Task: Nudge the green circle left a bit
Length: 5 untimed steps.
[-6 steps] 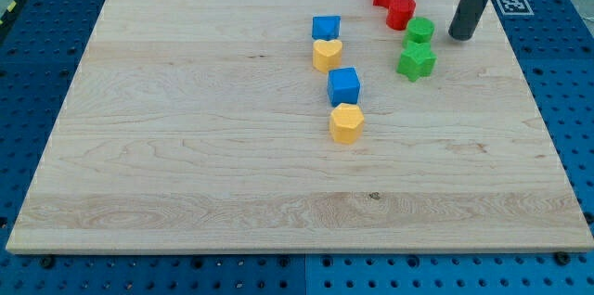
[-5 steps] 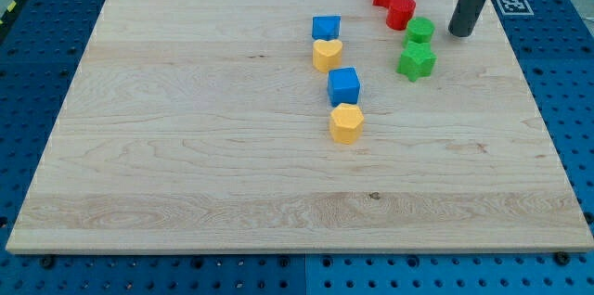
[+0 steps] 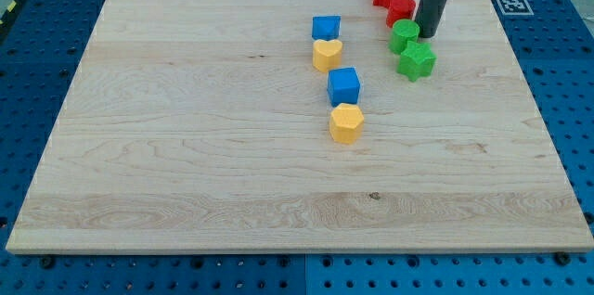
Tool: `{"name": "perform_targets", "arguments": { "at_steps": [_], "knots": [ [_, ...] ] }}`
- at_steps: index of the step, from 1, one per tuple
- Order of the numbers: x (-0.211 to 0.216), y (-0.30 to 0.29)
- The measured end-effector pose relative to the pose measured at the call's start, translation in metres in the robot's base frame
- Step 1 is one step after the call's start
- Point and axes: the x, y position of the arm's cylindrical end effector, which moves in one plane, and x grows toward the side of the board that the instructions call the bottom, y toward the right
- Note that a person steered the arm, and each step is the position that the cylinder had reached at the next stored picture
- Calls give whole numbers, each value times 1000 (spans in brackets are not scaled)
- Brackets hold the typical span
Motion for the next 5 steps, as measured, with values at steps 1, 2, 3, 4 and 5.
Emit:
{"name": "perform_targets", "arguments": {
  "at_steps": [1, 2, 3, 4, 5],
  "knots": [
    [-14, 24],
    [-35, 35],
    [-56, 30],
    [-62, 29],
    [-53, 33]
  ]
}}
